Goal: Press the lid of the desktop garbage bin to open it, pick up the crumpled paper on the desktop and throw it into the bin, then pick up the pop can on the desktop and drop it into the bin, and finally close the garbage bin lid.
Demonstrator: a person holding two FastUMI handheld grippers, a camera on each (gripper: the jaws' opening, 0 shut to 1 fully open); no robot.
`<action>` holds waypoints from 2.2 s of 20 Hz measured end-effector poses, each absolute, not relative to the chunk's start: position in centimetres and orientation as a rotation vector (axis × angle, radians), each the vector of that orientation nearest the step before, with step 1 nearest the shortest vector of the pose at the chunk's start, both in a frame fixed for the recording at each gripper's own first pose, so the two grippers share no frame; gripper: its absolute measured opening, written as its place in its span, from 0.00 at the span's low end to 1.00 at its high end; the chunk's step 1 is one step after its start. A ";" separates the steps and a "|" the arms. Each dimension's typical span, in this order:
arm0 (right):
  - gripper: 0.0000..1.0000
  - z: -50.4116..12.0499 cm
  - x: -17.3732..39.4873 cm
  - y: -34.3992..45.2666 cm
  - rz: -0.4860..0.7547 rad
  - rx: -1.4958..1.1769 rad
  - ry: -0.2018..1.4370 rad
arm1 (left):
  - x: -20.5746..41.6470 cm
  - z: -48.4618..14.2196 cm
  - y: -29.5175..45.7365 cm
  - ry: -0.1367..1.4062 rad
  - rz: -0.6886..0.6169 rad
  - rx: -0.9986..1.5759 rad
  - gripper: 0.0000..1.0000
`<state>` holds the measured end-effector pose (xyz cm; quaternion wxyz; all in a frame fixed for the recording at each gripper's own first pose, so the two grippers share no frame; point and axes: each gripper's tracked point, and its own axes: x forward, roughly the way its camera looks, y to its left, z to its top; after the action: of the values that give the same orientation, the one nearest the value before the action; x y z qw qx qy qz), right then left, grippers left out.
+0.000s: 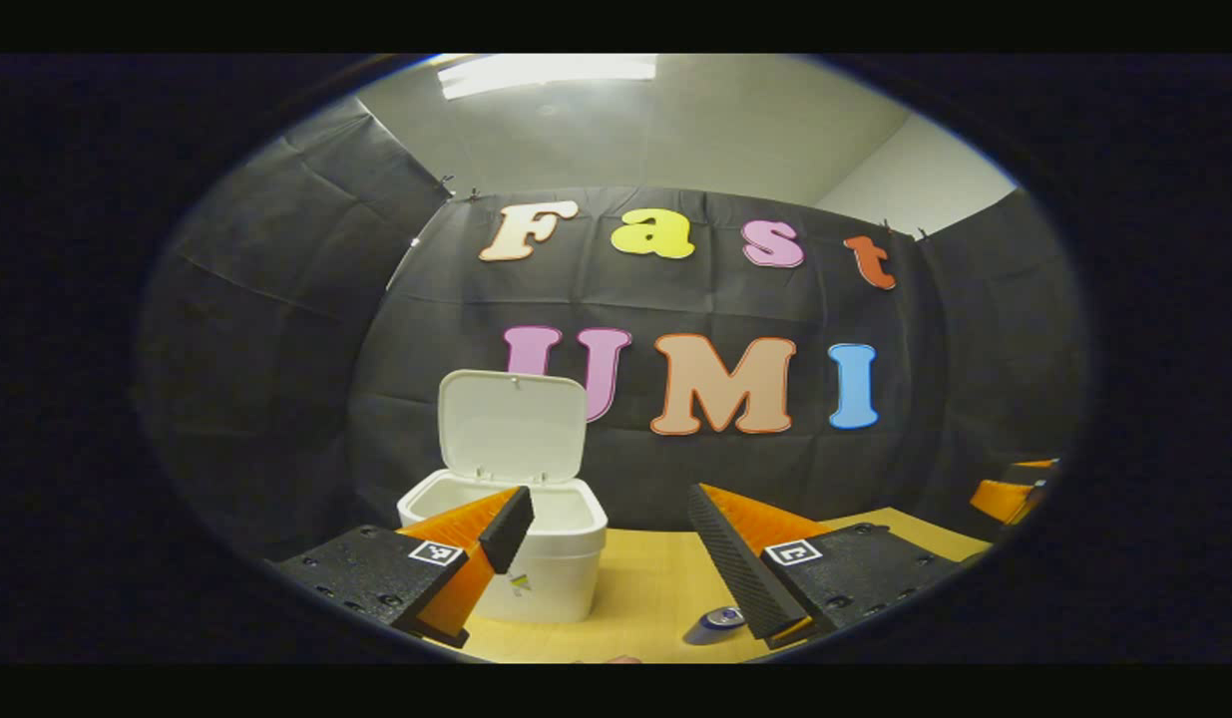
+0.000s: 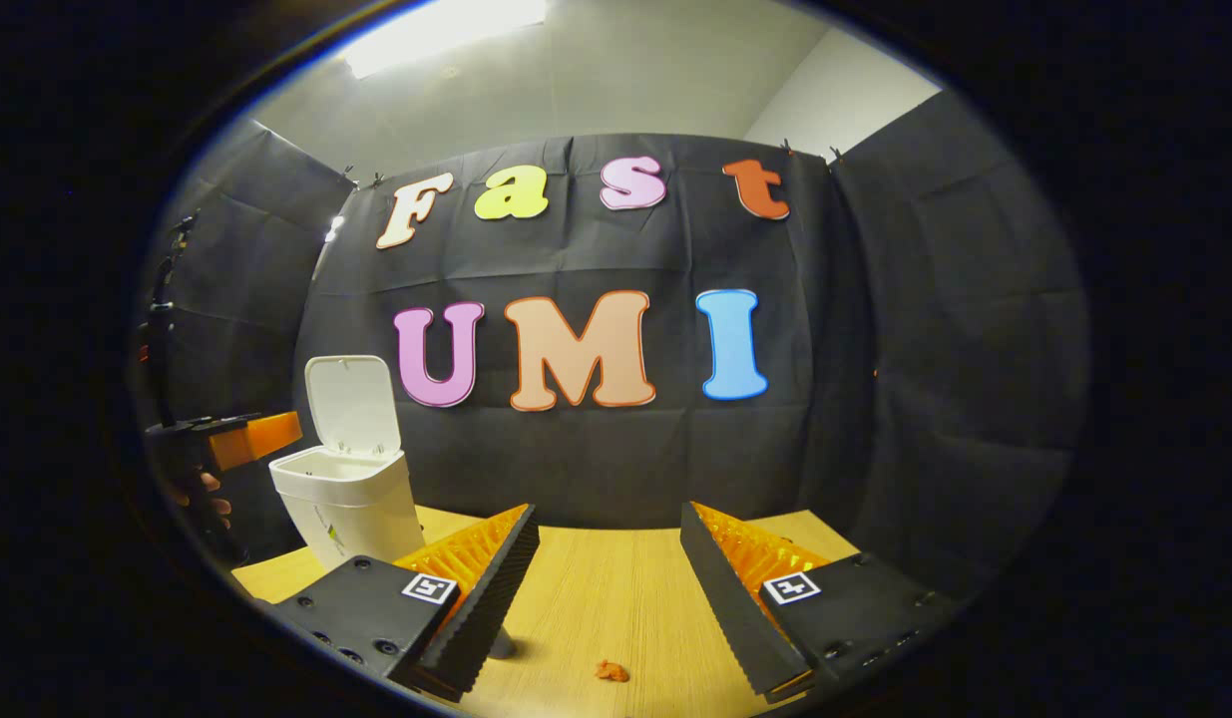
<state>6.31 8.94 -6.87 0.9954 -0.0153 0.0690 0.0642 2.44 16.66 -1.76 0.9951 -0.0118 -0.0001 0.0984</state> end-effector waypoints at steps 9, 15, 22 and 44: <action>0.96 -23.9 9.1 8.4 0.217 -0.100 0.508 | -1.2 -5.5 11.1 0.134 0.154 -0.010 0.93; 0.90 -34.5 9.8 9.0 0.257 -0.169 0.774 | -1.5 -5.6 10.0 0.166 0.138 0.041 0.93; 0.49 -38.5 9.4 8.3 0.254 -0.265 0.907 | -1.8 -6.1 11.0 0.188 0.151 0.056 0.93; 0.17 -6.8 18.3 42.5 0.689 -0.178 0.278 | 0.9 -4.8 20.6 0.116 0.096 -0.034 0.93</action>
<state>18.32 42.47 -6.80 0.9279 -0.0869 0.1357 0.3361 0.94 20.60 -4.84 0.9970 -0.0170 0.0577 0.0481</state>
